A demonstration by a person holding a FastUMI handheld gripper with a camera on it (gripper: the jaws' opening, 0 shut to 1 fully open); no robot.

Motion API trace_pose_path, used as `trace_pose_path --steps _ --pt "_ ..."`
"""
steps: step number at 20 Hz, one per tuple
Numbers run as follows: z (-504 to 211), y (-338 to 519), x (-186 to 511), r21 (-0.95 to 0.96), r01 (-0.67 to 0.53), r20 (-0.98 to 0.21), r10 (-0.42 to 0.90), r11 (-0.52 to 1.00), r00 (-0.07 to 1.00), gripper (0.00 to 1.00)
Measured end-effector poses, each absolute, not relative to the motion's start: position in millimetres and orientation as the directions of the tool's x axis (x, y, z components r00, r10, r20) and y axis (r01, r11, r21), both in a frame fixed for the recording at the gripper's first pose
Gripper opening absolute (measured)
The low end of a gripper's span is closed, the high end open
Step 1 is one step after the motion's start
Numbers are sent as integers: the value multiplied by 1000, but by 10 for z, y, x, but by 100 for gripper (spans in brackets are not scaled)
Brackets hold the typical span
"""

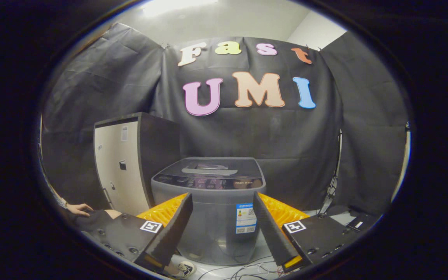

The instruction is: Put the clothes into the washing machine and then close the washing machine lid.

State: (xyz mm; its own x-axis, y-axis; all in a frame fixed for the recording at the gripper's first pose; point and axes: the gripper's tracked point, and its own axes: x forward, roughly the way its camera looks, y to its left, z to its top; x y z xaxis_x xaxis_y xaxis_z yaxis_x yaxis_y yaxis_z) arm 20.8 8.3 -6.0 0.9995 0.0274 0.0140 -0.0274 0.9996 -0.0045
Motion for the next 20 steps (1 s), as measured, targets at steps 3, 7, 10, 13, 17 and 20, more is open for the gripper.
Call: trace_pose_path --steps 3,7,10,13,17,20 --pt "-38 71 239 -4 -21 17 21 1000 1000 98" --pt "-53 64 367 -6 -26 15 26 1000 1000 98" --pt "-59 94 492 -17 -38 13 38 999 999 97" --pt "-71 146 627 -18 -56 6 56 998 998 98" --pt "-42 214 772 -8 -78 15 78 997 997 98" --pt "-39 239 859 2 -86 33 85 996 996 98"
